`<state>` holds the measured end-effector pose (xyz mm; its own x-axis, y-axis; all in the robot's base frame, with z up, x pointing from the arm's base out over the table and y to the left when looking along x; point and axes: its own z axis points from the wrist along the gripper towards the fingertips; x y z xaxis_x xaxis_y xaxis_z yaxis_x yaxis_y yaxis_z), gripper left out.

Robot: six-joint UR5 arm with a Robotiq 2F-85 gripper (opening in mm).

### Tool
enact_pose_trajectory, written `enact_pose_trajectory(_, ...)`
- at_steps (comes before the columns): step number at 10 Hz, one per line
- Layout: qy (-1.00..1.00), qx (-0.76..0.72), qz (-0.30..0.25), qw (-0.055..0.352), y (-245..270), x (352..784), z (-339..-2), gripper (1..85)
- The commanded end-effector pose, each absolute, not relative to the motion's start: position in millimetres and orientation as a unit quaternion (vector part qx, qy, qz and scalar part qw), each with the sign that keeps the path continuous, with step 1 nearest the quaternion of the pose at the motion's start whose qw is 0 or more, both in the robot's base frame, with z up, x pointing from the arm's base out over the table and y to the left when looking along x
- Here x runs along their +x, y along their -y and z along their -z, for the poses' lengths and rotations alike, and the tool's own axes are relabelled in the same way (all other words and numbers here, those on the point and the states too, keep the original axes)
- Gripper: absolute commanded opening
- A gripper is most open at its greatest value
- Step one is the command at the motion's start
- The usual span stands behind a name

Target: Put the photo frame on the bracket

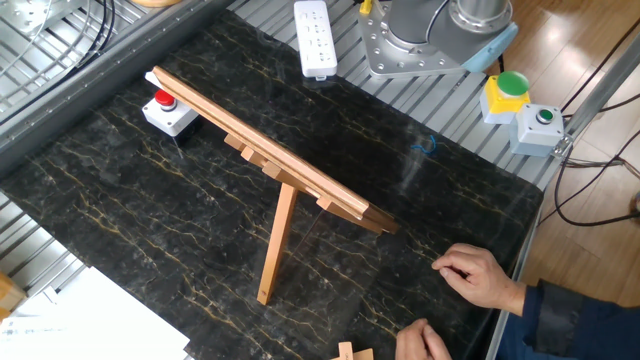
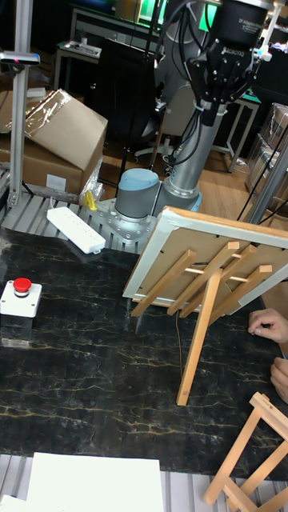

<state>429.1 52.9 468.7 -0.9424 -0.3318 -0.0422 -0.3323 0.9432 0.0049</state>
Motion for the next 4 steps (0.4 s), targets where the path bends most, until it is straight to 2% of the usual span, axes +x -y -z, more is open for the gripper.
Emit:
enact_pose_trajectory(1,-0.987,-0.157,-0.004,0.017,-47.8,425.7,-465.6,1.0)
enact_pose_trajectory(4,-0.987,-0.161,-0.008,0.016,-48.2,425.4,-463.2,1.0)
